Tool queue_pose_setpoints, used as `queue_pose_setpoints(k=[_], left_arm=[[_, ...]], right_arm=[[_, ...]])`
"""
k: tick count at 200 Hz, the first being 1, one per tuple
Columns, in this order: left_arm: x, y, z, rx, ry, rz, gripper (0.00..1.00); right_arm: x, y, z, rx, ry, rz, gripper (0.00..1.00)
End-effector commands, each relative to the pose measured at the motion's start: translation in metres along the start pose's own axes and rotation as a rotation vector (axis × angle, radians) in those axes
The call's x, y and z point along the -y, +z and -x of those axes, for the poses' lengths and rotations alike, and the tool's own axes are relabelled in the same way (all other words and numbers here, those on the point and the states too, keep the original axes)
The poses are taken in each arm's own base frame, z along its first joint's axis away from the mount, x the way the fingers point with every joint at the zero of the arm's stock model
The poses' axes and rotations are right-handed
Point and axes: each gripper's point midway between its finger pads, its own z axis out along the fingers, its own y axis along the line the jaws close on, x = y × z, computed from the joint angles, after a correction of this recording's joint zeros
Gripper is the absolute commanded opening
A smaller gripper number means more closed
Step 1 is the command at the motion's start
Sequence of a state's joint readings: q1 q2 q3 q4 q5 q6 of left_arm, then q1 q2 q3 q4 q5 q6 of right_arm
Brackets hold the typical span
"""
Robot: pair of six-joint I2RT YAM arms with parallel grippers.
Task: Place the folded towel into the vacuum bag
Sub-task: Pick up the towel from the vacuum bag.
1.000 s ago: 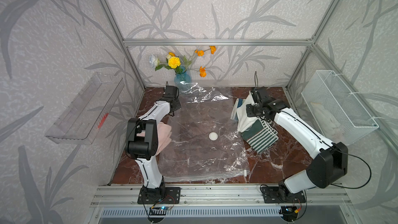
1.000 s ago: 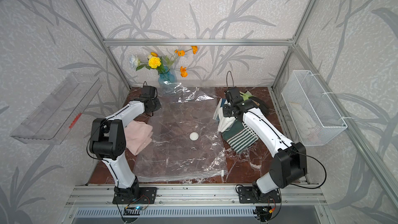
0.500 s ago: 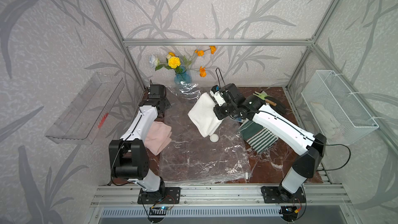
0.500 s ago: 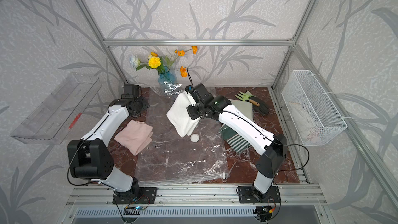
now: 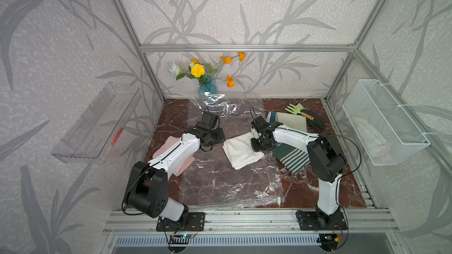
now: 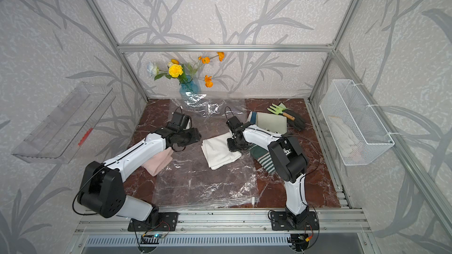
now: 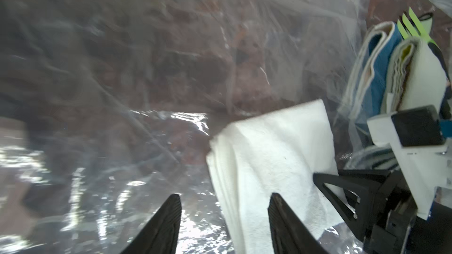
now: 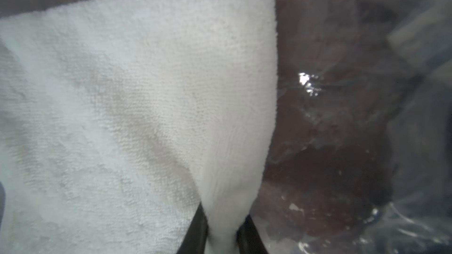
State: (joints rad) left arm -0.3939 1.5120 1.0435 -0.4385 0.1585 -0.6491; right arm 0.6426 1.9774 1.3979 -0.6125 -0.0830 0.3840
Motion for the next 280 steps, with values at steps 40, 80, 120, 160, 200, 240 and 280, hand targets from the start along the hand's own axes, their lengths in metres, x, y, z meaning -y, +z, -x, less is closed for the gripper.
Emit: queue_pose_setpoints(k=[40, 80, 120, 160, 200, 240, 280], left_arm=[[0.033, 0.082, -0.05, -0.122, -0.068, -0.199, 0.36], [0.037, 0.099, -0.051, -0.12, -0.086, -0.239, 0.28], [0.037, 0.101, -0.055, -0.133, -0.105, -0.261, 0.27], [0.013, 0.088, -0.057, -0.134, -0.153, -0.255, 0.27], [-0.012, 0.063, -0.06, -0.136, -0.175, -0.209, 0.26], [-0.017, 0.077, -0.073, -0.154, -0.204, -0.224, 0.23], [-0.016, 0.085, -0.082, -0.168, -0.214, -0.238, 0.19]], right_arm=[[-0.01, -0.043, 0.016, 0.097, -0.289, -0.359, 0.14], [-0.051, -0.072, 0.031, 0.165, -0.363, -0.275, 0.13], [-0.1, -0.043, 0.018, 0.11, -0.207, 0.008, 0.15], [-0.076, 0.004, -0.004, 0.024, -0.134, -0.045, 0.13], [-0.046, 0.002, -0.005, 0.016, -0.244, -0.194, 0.12], [-0.087, -0.012, 0.002, 0.051, -0.314, -0.075, 0.2], [-0.113, 0.009, -0.015, -0.019, -0.223, 0.049, 0.59]])
